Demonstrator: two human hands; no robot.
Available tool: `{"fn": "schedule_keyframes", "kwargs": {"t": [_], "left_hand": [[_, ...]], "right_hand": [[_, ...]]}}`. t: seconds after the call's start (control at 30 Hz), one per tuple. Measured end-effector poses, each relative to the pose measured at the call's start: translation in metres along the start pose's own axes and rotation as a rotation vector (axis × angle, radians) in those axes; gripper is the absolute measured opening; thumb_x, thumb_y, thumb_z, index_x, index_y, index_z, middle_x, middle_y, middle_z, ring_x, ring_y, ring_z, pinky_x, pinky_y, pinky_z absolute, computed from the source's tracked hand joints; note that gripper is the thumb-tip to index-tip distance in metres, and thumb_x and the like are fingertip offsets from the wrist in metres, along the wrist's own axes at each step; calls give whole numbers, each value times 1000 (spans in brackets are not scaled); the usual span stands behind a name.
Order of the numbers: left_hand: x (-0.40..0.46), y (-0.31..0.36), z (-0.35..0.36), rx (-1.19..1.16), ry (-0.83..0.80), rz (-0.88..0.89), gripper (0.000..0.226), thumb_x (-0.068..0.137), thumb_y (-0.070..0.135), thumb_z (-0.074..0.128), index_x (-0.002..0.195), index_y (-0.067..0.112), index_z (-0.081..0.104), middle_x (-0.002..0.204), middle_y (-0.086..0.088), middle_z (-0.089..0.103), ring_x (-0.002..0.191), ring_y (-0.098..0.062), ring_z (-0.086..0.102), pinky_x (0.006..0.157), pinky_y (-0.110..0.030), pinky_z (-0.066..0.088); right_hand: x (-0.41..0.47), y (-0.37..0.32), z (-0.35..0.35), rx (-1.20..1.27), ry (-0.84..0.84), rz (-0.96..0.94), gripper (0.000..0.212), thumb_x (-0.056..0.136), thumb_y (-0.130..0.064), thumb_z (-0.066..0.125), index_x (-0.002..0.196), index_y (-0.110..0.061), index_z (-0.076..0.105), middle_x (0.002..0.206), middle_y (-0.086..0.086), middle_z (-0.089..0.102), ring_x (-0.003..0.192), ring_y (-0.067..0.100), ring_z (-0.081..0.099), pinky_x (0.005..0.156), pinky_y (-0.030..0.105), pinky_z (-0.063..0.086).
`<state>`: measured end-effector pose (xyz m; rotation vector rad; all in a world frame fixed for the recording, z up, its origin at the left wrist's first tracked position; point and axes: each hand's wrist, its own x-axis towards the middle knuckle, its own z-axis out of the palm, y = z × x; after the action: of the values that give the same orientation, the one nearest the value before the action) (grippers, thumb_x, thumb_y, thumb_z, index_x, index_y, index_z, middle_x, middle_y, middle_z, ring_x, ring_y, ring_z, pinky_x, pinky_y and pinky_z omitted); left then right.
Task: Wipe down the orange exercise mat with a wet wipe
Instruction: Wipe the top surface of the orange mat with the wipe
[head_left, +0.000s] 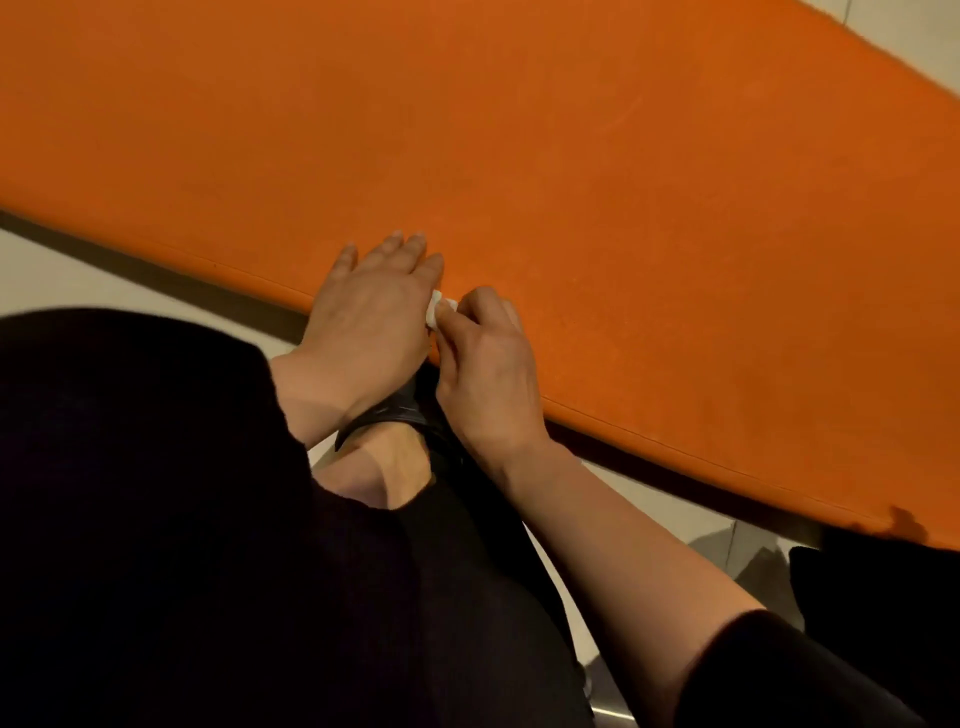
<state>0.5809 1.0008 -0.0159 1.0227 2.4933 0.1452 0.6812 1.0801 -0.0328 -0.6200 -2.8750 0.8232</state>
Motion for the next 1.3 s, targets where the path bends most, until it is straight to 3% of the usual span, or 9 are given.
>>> {"fn": "schedule_keyframes", "kwargs": {"t": [0.1, 0.27, 0.4, 0.5, 0.7, 0.87, 0.97, 1.1, 1.3], "left_hand": [[-4, -3, 2, -42, 42, -12, 52, 101, 17, 37, 152, 19, 26, 160, -2, 17, 148, -17, 11, 120, -42, 6], [1, -4, 3, -14, 55, -14, 52, 100, 19, 40, 151, 20, 29, 160, -1, 20, 147, -17, 15, 119, -43, 10], [3, 4, 2, 27, 55, -40, 48, 99, 24, 40, 147, 21, 36, 158, -3, 25, 146, -19, 21, 118, -45, 15], [5, 8, 0, 64, 80, -61, 46, 98, 28, 42, 144, 20, 39, 155, -6, 30, 142, -24, 25, 116, -44, 18], [10, 19, 8, 38, 120, -97, 48, 97, 30, 46, 144, 19, 41, 152, -9, 34, 140, -28, 27, 117, -44, 16], [25, 19, 10, -55, 167, -154, 48, 96, 27, 47, 143, 20, 43, 153, -2, 35, 141, -22, 28, 118, -41, 13], [26, 17, 9, -42, 186, -148, 46, 97, 26, 48, 143, 20, 45, 151, -1, 39, 138, -21, 32, 115, -37, 16], [32, 17, 11, 8, 228, -172, 42, 95, 27, 48, 137, 20, 52, 145, 0, 46, 131, -23, 37, 105, -38, 23], [49, 24, 9, 42, 198, -188, 37, 94, 29, 51, 127, 16, 60, 139, -4, 52, 121, -32, 40, 93, -42, 35]], "right_hand": [[-4, 18, -8, -31, -28, -50, 12, 90, 1, 60, 96, 1, 70, 85, 8, 52, 78, 19, 45, 61, 25, 33], [-42, 55, -30, -96, 60, 149, 9, 88, 2, 63, 93, 1, 71, 83, 4, 49, 77, 16, 43, 59, 16, 22], [-4, 15, -4, 6, 19, 18, 11, 88, 6, 59, 81, 0, 66, 80, 2, 46, 75, 17, 42, 58, 24, 26], [9, 27, -5, 29, -11, -91, 9, 90, 3, 60, 87, 1, 68, 80, 1, 44, 75, 16, 40, 60, 20, 21], [-4, 76, -26, -38, 70, 143, 8, 86, 2, 63, 88, 1, 71, 86, 10, 55, 80, 30, 53, 63, 17, 22], [50, 40, -6, 111, -48, -94, 30, 87, 0, 59, 114, -7, 69, 88, 10, 54, 81, 20, 46, 65, 22, 26], [44, 79, -18, 59, -76, -84, 21, 88, -1, 60, 104, -4, 73, 87, 9, 55, 82, 24, 53, 68, 24, 33], [35, 102, -26, 35, 86, 127, 15, 90, -1, 59, 96, 2, 73, 83, 8, 53, 75, 27, 51, 60, 22, 23], [60, 64, -1, 106, -5, -127, 14, 87, -7, 60, 86, 0, 72, 81, 11, 54, 77, 27, 51, 62, 28, 31]]}}
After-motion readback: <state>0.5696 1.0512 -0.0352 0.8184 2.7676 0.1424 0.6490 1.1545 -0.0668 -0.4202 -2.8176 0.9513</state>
